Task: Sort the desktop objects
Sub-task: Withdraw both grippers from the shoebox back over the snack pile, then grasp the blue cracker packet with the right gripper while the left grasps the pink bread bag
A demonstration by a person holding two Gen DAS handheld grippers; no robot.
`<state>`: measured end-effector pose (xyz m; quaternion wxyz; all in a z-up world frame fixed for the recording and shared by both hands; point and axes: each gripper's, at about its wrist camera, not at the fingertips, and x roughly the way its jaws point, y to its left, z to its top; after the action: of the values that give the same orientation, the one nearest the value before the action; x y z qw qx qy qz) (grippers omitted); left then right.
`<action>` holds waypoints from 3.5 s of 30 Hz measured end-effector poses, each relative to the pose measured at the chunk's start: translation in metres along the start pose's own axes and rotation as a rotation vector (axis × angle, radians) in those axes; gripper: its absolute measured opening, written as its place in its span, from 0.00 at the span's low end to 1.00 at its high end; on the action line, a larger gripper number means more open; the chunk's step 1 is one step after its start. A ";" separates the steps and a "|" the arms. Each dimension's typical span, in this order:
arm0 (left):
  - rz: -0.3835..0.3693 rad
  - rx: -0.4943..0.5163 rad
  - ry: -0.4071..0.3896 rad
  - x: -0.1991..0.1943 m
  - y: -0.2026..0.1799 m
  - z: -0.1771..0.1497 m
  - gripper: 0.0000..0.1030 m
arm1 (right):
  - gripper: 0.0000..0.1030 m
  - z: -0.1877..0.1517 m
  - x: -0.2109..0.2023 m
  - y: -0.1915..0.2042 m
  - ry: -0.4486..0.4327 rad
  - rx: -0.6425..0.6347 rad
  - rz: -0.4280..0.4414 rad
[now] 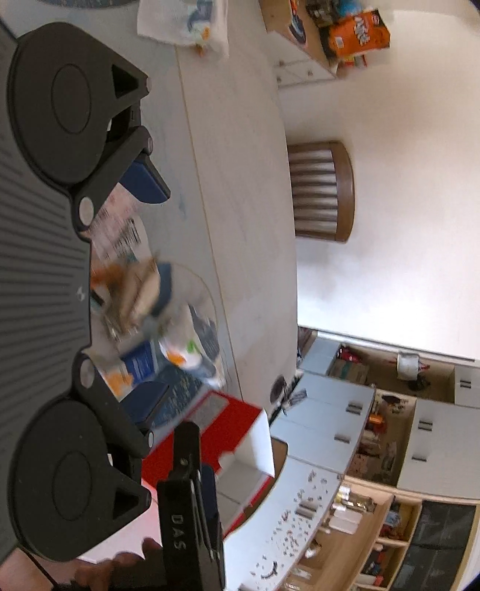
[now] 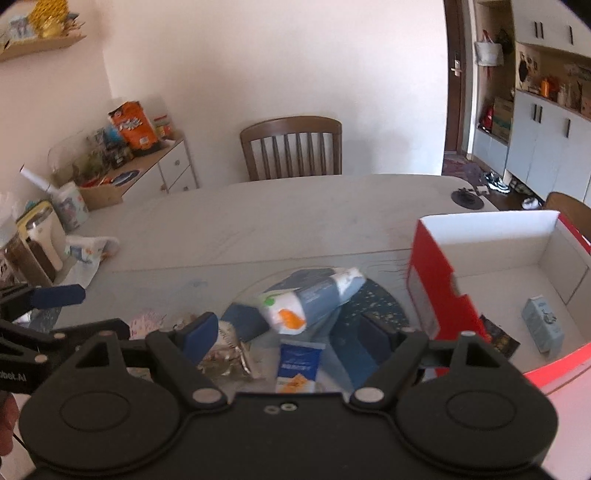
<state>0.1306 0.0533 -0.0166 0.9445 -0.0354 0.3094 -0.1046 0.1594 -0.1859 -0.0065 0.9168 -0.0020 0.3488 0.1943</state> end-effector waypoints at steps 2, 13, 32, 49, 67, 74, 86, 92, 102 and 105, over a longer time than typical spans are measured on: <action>0.007 0.003 0.004 -0.001 0.007 -0.007 1.00 | 0.80 -0.003 0.004 0.007 0.010 -0.013 -0.002; 0.038 -0.009 0.064 0.009 0.029 -0.037 1.00 | 0.80 -0.021 0.032 0.018 0.075 -0.017 -0.014; 0.088 0.056 0.109 0.070 0.059 -0.044 1.00 | 0.79 -0.038 0.084 0.004 0.171 -0.003 -0.062; 0.055 0.114 0.151 0.090 0.066 -0.049 0.99 | 0.77 -0.047 0.100 0.001 0.233 -0.011 -0.059; 0.041 0.132 0.154 0.087 0.063 -0.046 0.78 | 0.52 -0.051 0.106 0.002 0.264 -0.040 -0.057; 0.046 0.129 0.158 0.084 0.065 -0.046 0.65 | 0.39 -0.051 0.104 0.002 0.262 -0.043 -0.062; 0.047 0.105 0.140 0.075 0.064 -0.044 0.48 | 0.35 -0.048 0.093 -0.001 0.246 -0.023 -0.046; 0.055 0.074 0.138 0.068 0.066 -0.044 0.45 | 0.35 -0.044 0.083 -0.005 0.231 -0.013 -0.055; 0.049 0.031 0.122 0.051 0.068 -0.039 0.45 | 0.35 -0.034 0.065 -0.011 0.202 0.000 -0.050; 0.047 0.033 0.116 0.046 0.064 -0.037 0.45 | 0.35 -0.031 0.061 -0.012 0.199 0.004 -0.053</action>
<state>0.1565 0.1059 -0.0811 0.9275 -0.0064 0.3627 -0.0896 0.1851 -0.1797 -0.0705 0.8824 -0.0288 0.4384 0.1683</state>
